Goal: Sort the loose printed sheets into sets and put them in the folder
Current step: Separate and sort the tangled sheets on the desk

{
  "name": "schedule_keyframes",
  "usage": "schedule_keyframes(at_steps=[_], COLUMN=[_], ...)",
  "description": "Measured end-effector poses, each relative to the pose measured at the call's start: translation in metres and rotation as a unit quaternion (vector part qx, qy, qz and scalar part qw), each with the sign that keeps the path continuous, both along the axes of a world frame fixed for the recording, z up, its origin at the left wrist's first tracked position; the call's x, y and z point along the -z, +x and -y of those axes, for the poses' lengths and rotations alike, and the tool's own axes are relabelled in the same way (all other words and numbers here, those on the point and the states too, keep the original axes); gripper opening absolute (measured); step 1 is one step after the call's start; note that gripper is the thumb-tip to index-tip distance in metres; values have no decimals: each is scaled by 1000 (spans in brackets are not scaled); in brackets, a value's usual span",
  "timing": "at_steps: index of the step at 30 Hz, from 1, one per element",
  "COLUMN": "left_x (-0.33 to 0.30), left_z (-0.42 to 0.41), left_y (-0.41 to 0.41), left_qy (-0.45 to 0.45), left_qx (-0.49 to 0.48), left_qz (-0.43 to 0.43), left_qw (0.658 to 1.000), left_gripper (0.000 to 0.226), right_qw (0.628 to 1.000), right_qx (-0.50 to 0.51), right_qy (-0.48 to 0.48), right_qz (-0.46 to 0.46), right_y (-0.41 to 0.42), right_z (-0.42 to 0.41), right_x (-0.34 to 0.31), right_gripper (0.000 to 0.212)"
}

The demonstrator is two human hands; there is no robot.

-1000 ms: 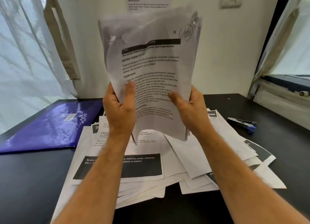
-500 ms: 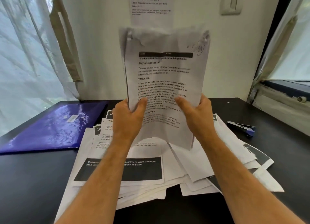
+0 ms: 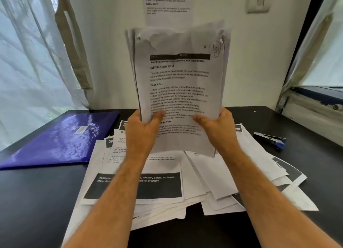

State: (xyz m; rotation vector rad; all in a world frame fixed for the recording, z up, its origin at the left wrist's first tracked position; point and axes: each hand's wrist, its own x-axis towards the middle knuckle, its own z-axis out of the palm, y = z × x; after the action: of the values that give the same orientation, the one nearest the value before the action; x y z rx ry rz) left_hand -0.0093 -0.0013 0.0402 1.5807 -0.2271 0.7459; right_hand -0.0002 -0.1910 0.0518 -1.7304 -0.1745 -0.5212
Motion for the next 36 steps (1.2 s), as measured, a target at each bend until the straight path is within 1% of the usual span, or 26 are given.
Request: schedule_keyframes(at_steps=[2, 3, 5, 7, 9, 10, 12, 14, 15, 18, 20, 24, 26, 28, 31, 33, 36], left_x=[8, 10, 7, 2, 2, 5, 15, 20, 20, 15, 13, 12, 10, 8, 8, 11, 15], left_z=[1, 1, 2, 4, 5, 5, 2, -1, -1, -2, -3, -5, -7, -9, -16, -20, -22], left_y=[2, 2, 0, -3, -4, -4, 0, 5, 6, 6, 5, 5, 5, 4, 7, 8, 6], left_qy=[9, 2, -24, -38, -38, -31, 4, 28, 27, 10, 3, 5, -27, -62, -104, -104, -64], left_qx=[19, 22, 28, 32, 41, 45, 52, 50, 47, 38, 35, 41, 69, 107, 162, 184, 240], left_qz=[-47, -54, -36, -8, 0, -8, -37, -51, -48, -26, -20, -39, -64, -108, -193, -251, -316], left_qw=[999, 998, 999, 999, 998, 998, 998, 997, 997, 999, 999, 998, 995, 986, 962, 945, 916], left_gripper=[16, 15, 8, 4, 6, 7, 19, 29, 28, 15, 12, 10, 10, 13, 29, 38, 38], right_qw=[999, 998, 999, 999, 999, 999, 998, 997, 997, 998, 999, 998, 997, 997, 989, 982, 976], right_qx=[-13, -19, -19, -17, -26, -33, -44, -40, -36, -28, -28, -35, -39, -60, -104, -129, -117], right_qy=[-11, -8, 4, 26, 29, 21, 4, -6, -5, 13, 17, -10, -10, 8, 53, 85, 124], right_qz=[-40, -51, -43, -15, -7, -18, -55, -72, -69, -45, -36, -59, -59, -55, -85, -112, -133], right_y=[2, 2, 1, -1, 0, 1, 4, 5, 6, 6, 6, 7, 7, 6, 3, 2, 3], right_z=[1, 1, 2, 2, 1, 1, 0, 1, 1, 2, 2, 1, 4, 10, 23, 31, 37], right_x=[5, 7, 5, 1, 1, 4, 11, 16, 17, 14, 14, 18, 17, 11, 3, 0, -1], right_gripper=[42, 41, 40, 41, 42, 41, 43, 44, 44, 42, 42, 43, 37, 33, 29, 23, 19])
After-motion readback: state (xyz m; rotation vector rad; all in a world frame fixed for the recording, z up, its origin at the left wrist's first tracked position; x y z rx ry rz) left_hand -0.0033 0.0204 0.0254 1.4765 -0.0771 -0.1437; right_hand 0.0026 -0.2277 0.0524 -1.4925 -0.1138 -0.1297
